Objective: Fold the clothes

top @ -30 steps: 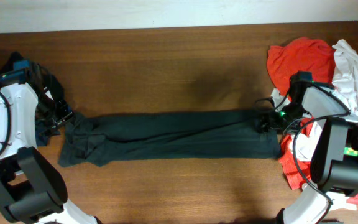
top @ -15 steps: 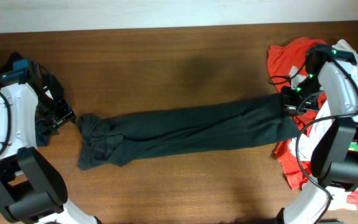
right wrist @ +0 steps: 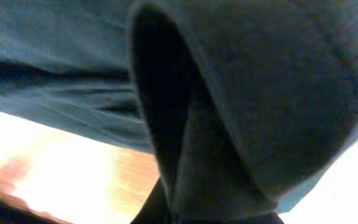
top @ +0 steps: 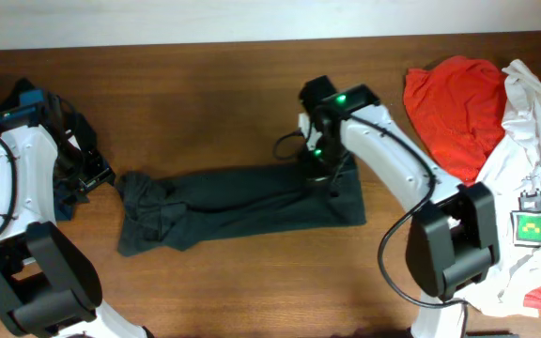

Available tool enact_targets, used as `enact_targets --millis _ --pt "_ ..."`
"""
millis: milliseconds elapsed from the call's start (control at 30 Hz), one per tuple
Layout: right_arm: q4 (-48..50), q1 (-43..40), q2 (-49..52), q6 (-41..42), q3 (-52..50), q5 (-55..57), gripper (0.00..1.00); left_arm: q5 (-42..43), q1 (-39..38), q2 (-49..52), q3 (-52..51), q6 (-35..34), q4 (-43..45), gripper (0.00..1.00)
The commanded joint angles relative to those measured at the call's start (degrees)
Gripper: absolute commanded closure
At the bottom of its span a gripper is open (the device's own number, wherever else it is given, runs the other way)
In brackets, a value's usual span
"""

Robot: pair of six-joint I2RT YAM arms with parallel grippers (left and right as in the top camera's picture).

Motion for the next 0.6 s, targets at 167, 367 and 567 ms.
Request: enact_targets --millis 167,367,567 --pt "5.1 5.7 1.0 3.5 0.9 -2.3 0.23 -0.4 -0.1 -0.3 0.2 0.7 0.1 0.46" --pt "2.7 4.0 1.0 3.5 0.9 3.1 0.21 -0.3 -0.1 -0.3 0.2 3.4 0.0 0.38" --pt "-6.6 -5.5 1.0 4.9 0.9 7.5 0.03 13.1 -0.1 -0.3 -7.3 23.8 8.1 0.30"
